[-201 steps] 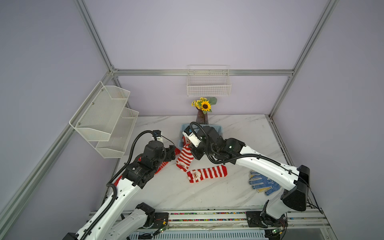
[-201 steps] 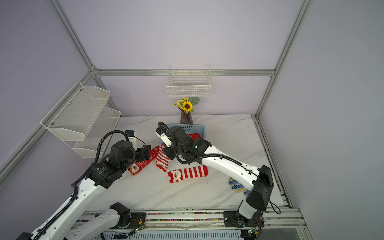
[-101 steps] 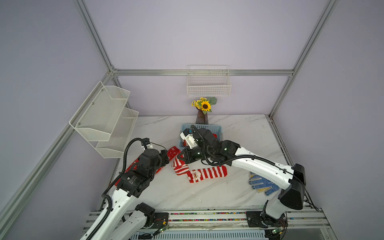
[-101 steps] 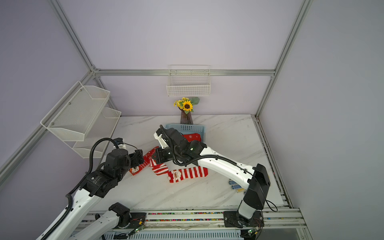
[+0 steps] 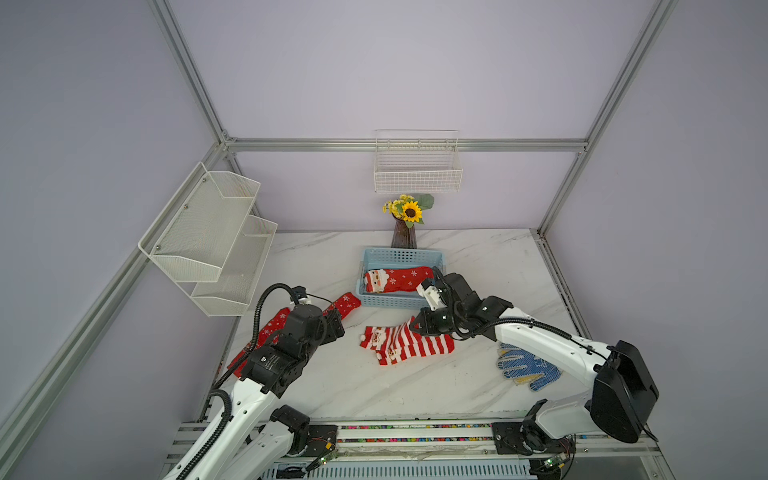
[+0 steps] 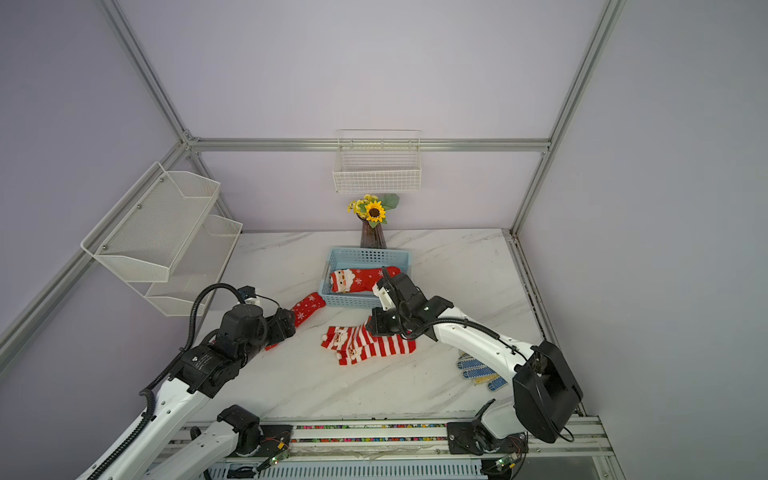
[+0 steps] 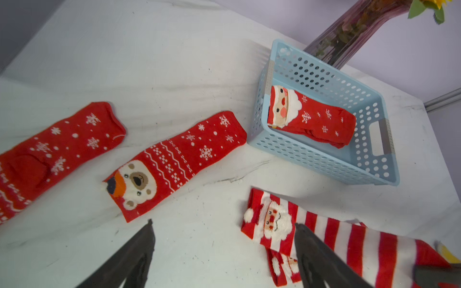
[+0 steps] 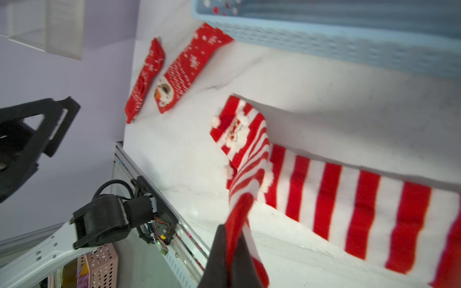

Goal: Place the socks together as a pair
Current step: Place the sock in the sock.

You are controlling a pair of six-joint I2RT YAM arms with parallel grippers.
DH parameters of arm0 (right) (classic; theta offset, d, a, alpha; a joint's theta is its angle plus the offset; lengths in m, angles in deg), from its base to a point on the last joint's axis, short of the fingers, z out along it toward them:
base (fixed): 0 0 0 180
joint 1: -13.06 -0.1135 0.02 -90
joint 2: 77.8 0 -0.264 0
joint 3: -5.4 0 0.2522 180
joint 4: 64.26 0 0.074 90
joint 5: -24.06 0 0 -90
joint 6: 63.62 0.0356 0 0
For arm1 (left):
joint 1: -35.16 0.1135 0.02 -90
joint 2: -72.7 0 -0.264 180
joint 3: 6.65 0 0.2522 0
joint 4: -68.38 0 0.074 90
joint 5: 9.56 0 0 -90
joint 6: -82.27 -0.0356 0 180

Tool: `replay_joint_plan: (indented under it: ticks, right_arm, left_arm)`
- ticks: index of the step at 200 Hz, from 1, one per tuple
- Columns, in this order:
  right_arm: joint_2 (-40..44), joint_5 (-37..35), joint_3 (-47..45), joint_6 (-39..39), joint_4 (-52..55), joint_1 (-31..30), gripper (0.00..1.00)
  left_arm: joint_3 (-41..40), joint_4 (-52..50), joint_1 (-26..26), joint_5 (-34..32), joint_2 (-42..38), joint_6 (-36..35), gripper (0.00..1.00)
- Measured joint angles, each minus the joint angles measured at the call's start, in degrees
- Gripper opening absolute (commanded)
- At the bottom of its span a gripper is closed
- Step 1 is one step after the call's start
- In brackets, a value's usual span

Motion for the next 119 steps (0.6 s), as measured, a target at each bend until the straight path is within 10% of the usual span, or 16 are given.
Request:
replay_joint_plan:
  ticks: [119]
  right_arm:
    - [-0.26, -1.22, -2.49, -7.5, 2.99, 1.22, 0.0]
  left_arm:
    - [-7.74, 15.78, 0.0, 20.55, 21.22, 1.53, 0.53]
